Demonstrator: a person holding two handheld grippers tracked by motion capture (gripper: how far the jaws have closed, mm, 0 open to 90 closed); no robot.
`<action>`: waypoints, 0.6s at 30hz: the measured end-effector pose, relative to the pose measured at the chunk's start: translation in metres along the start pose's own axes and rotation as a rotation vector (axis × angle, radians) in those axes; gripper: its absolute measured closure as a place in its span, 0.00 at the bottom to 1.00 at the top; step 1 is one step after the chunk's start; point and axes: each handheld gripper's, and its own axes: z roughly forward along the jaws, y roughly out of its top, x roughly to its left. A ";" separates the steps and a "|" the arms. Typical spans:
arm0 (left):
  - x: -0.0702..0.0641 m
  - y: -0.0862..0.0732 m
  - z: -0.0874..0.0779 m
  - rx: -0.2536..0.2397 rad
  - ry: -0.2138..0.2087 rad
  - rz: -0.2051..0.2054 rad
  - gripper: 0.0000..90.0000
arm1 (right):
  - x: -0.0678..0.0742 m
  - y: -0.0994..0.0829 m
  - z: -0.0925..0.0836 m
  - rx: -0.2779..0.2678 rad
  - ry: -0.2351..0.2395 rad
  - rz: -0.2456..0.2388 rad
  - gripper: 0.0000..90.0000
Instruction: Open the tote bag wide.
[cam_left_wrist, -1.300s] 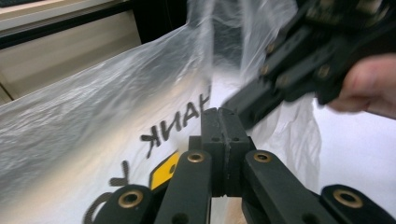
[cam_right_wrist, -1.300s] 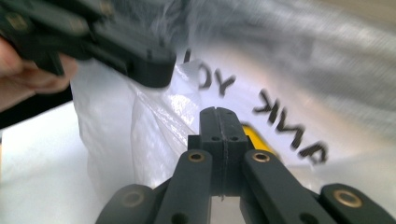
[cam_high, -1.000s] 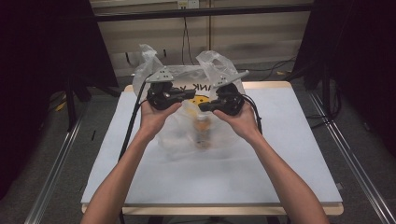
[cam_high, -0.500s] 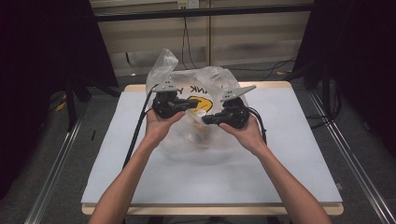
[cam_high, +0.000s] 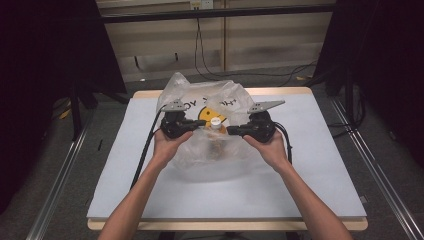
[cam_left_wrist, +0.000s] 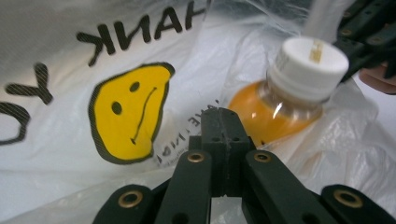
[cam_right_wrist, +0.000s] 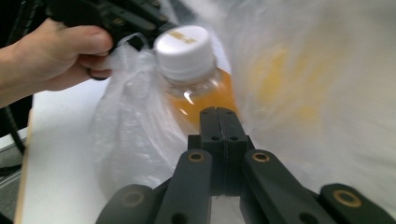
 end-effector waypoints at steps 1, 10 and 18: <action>0.000 -0.004 0.001 0.012 -0.001 0.000 1.00 | -0.002 -0.002 0.001 0.000 -0.007 0.006 1.00; 0.002 -0.037 0.009 0.039 -0.040 -0.014 1.00 | -0.017 -0.025 0.010 0.065 -0.049 0.039 1.00; 0.011 -0.067 0.015 0.137 -0.031 -0.024 1.00 | -0.032 -0.052 0.018 0.107 -0.060 0.085 1.00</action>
